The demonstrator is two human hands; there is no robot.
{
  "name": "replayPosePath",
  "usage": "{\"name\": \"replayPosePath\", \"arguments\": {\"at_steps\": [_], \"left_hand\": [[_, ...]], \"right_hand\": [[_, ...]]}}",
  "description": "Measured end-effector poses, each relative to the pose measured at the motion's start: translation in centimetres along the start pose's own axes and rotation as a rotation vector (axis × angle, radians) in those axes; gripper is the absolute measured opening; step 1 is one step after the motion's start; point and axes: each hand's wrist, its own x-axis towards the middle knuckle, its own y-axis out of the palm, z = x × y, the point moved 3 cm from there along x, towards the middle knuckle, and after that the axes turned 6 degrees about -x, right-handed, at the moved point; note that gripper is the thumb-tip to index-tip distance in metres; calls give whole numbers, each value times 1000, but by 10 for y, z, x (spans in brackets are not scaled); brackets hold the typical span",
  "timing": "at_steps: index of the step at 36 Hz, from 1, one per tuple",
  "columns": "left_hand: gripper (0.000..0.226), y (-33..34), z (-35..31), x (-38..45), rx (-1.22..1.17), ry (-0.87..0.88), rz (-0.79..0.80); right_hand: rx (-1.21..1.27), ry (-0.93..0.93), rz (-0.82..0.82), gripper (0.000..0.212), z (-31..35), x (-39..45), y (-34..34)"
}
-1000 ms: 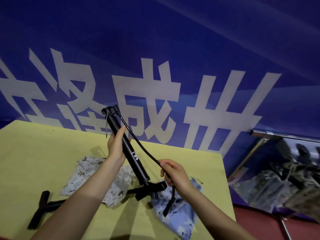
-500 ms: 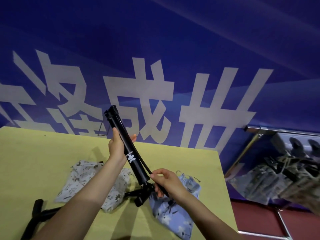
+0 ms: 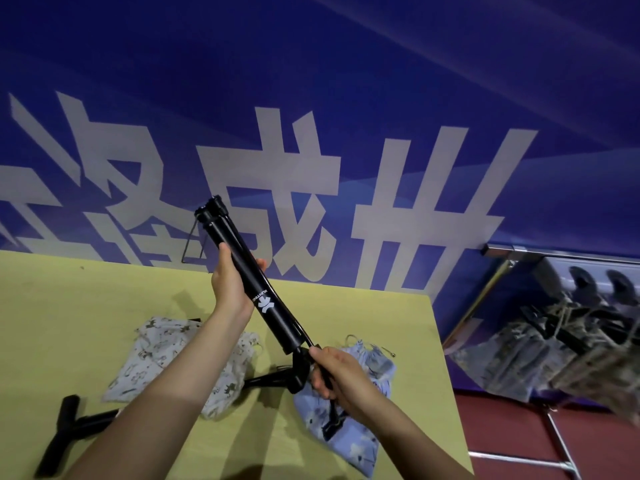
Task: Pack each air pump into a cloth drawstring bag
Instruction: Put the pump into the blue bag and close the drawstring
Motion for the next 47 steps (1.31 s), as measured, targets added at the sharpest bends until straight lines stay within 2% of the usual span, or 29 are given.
{"name": "replayPosePath", "arguments": {"at_steps": [7, 11, 15, 21, 24, 28, 31, 36, 41, 45, 47], "left_hand": [[46, 11, -1, -6, -15, 19, 87], [45, 19, -1, -11, -21, 19, 115], [45, 22, -1, -11, -69, -9, 159], [47, 9, 6, -10, -55, -94, 226], [41, 0, 13, -7, 44, -151, 247], [51, -14, 21, -2, 275, -221, 239], [55, -20, 26, -3, 283, -280, 215], [53, -30, 34, -5, 241, -306, 73], [44, -32, 43, -10, 257, -385, 108], [60, -26, 53, -16, 252, -395, 165], [47, -19, 57, -25, 256, -354, 195]], "right_hand": [[301, 246, 241, 32, -5, -7, 0], [417, 233, 192, 40, 0, -4, -2], [333, 167, 106, 19, 13, -1, -15], [107, 100, 97, 29, 20, 6, -35], [45, 74, 64, 30, 20, 6, -45], [-103, 74, -74, 26, 15, 2, -58], [-219, 60, -191, 27, 9, -2, -68], [-288, -9, -276, 34, 11, -10, -82], [-242, -30, -455, 32, 18, -14, -102], [-184, -33, -596, 27, 20, -19, -121], [-210, -45, -690, 38, 16, -19, -132]]}}
